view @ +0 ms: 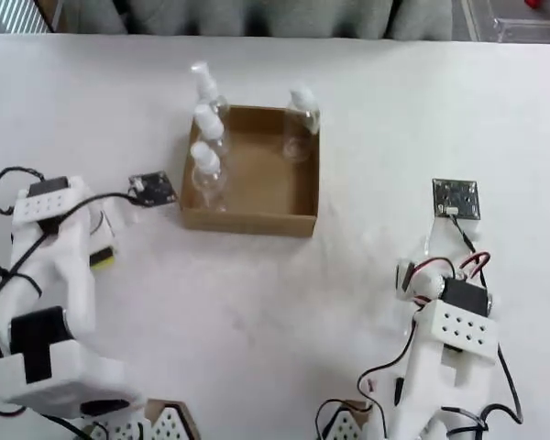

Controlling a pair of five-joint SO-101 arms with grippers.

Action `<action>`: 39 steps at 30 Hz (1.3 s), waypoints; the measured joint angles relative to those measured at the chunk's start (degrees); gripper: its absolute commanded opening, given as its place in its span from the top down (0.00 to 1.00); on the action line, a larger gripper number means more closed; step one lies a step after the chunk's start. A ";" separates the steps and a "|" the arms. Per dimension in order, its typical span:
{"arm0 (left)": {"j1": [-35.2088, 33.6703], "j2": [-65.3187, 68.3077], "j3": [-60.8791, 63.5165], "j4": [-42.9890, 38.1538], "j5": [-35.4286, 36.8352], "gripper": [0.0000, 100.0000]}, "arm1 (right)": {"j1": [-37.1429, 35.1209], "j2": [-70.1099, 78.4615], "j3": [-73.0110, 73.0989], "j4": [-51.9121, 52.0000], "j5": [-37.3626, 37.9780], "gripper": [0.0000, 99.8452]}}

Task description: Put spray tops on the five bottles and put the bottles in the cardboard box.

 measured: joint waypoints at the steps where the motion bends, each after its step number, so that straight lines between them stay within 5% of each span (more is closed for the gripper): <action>1: 0.26 0.53 -0.79 0.00 0.00 0.95 | 0.00 0.00 0.00 0.00 0.00 0.98; 14: 3.96 -1.76 -5.54 8.44 1.85 0.95 | 0.00 0.00 0.00 0.00 0.00 0.98; 22: -3.52 -3.69 -5.01 10.73 -10.81 0.95 | 0.00 0.00 0.00 0.00 0.00 0.98; 28: -4.84 -3.69 3.60 1.58 -16.09 0.95 | 0.00 0.00 0.00 0.00 0.00 0.98; 39: -0.35 -3.69 8.09 -10.64 -10.81 0.95 | 0.00 0.00 0.09 0.00 0.00 0.98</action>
